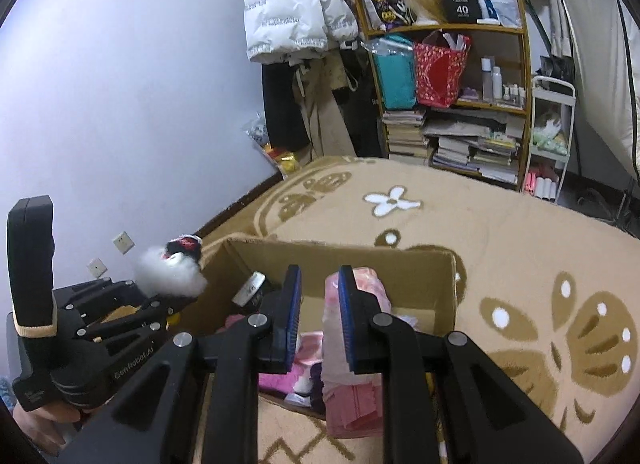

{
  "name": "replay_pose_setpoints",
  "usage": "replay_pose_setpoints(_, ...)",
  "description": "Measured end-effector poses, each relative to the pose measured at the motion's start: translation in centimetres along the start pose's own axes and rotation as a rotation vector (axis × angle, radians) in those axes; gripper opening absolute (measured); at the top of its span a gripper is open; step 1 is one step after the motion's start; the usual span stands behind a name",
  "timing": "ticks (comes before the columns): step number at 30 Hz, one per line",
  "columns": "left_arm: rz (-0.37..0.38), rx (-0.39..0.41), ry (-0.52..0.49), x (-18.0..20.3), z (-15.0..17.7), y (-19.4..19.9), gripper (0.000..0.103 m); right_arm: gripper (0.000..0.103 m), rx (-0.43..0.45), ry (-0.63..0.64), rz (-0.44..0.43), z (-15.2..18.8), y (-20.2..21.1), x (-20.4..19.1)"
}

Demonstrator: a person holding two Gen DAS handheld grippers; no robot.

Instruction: Organize soft objects

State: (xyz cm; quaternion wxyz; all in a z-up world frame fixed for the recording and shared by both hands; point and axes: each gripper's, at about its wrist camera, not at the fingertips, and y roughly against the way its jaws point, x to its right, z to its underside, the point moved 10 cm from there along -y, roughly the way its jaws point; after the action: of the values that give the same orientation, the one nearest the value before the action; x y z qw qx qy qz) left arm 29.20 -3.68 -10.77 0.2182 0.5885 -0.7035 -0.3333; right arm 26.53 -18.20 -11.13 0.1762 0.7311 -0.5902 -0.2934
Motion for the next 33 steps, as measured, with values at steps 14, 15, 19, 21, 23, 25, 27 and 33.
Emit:
replay_pose_setpoints(14,0.009,-0.003,0.093,-1.7,0.9,2.6,0.101,0.084,0.02,-0.062,-0.018,0.3,3.0,0.8)
replay_pose_setpoints(15,0.009,-0.002,0.102,-1.9,0.9,3.0,0.101,0.088,0.031,-0.059,-0.018,0.2,3.4,0.7)
replay_pose_setpoints(19,-0.044,0.025,0.097,-2.8,0.8,5.1,0.102,0.103,0.073,-0.065,-0.008,-0.7,5.5,0.4)
replay_pose_setpoints(21,-0.055,0.044,0.089,-3.0,0.6,6.2,0.102,0.103,0.083,-0.063,0.005,-0.9,6.4,0.2)
replay_pose_setpoints(23,-0.062,0.062,0.091,-3.2,0.6,7.3,0.102,0.103,0.083,-0.058,0.005,-1.0,7.0,-0.1)
replay_pose_setpoints(25,-0.074,0.072,0.102,-3.5,0.5,8.4,0.102,0.103,0.087,-0.048,0.011,-1.1,7.9,-0.4)
replay_pose_setpoints(27,-0.063,0.087,0.111,-3.8,0.4,9.7,0.102,0.103,0.095,-0.036,0.016,-1.0,8.8,-0.8)
replay_pose_setpoints(33,-0.078,0.162,0.116,-4.8,0.2,14.0,0.102,0.103,0.112,-0.006,0.019,-0.9,11.3,-1.9)
